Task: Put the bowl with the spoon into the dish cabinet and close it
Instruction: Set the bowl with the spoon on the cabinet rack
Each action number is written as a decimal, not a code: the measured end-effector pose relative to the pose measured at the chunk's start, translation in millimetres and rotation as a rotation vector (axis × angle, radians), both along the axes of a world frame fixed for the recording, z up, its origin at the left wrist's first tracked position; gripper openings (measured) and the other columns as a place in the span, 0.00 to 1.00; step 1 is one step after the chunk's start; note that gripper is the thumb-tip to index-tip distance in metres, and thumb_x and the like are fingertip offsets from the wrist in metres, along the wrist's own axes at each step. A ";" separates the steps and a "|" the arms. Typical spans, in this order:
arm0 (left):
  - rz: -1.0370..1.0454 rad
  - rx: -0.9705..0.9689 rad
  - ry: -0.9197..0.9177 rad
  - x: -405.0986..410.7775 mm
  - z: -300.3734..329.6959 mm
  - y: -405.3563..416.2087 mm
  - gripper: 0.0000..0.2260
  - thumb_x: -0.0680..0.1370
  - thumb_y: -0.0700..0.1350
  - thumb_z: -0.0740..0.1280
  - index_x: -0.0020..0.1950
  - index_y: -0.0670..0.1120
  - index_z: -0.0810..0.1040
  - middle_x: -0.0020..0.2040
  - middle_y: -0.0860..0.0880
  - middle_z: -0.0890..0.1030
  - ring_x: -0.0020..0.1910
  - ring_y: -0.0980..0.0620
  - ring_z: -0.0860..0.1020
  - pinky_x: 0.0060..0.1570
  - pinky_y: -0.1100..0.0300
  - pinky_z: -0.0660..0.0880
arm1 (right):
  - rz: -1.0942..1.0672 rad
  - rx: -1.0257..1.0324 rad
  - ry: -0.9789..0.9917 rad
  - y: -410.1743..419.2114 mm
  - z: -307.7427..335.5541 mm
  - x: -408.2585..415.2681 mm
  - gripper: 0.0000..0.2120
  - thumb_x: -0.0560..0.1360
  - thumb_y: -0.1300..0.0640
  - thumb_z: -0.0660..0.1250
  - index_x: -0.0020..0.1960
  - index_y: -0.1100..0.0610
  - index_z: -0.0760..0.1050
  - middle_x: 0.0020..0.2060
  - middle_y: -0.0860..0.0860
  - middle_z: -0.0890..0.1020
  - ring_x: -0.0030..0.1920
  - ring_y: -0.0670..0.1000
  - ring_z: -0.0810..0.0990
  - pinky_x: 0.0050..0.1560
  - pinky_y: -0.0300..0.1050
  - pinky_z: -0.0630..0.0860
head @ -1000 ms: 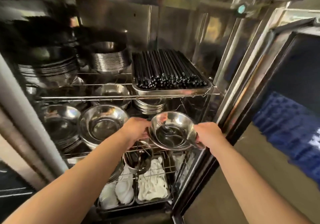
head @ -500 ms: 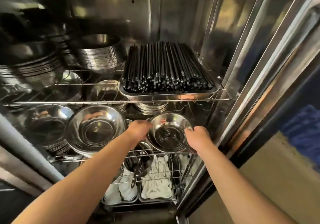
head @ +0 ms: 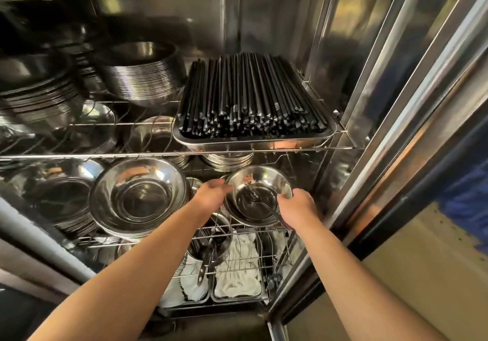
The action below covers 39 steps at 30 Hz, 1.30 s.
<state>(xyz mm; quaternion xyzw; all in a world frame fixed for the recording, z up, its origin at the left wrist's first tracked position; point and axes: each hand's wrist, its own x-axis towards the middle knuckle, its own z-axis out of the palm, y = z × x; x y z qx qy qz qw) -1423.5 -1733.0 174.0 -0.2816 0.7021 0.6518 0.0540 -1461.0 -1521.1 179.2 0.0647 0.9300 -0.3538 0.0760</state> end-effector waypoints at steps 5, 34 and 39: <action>-0.046 -0.013 0.040 -0.2 -3.1 -3.3 0.28 0.77 0.50 0.71 0.75 0.47 0.68 0.67 0.49 0.75 0.62 0.46 0.75 0.68 0.50 0.69 | 0.020 0.012 -0.002 0.0 1.0 0.9 0.17 0.80 0.49 0.65 0.61 0.60 0.75 0.55 0.54 0.77 0.42 0.51 0.72 0.39 0.43 0.68; -0.524 -1.518 -0.012 155.6 -63.6 -30.6 0.35 0.78 0.60 0.62 0.80 0.50 0.53 0.74 0.46 0.69 0.74 0.44 0.65 0.74 0.47 0.61 | 0.365 0.427 0.240 -25.4 10.1 17.4 0.13 0.76 0.52 0.71 0.57 0.57 0.82 0.48 0.54 0.85 0.48 0.56 0.82 0.41 0.45 0.76; -0.483 -1.479 -0.084 156.1 -63.7 -23.9 0.38 0.78 0.62 0.61 0.82 0.51 0.47 0.77 0.44 0.64 0.78 0.43 0.58 0.75 0.44 0.60 | 0.336 0.487 0.230 -28.5 10.4 18.8 0.07 0.76 0.59 0.71 0.53 0.57 0.83 0.42 0.54 0.82 0.41 0.55 0.79 0.36 0.45 0.74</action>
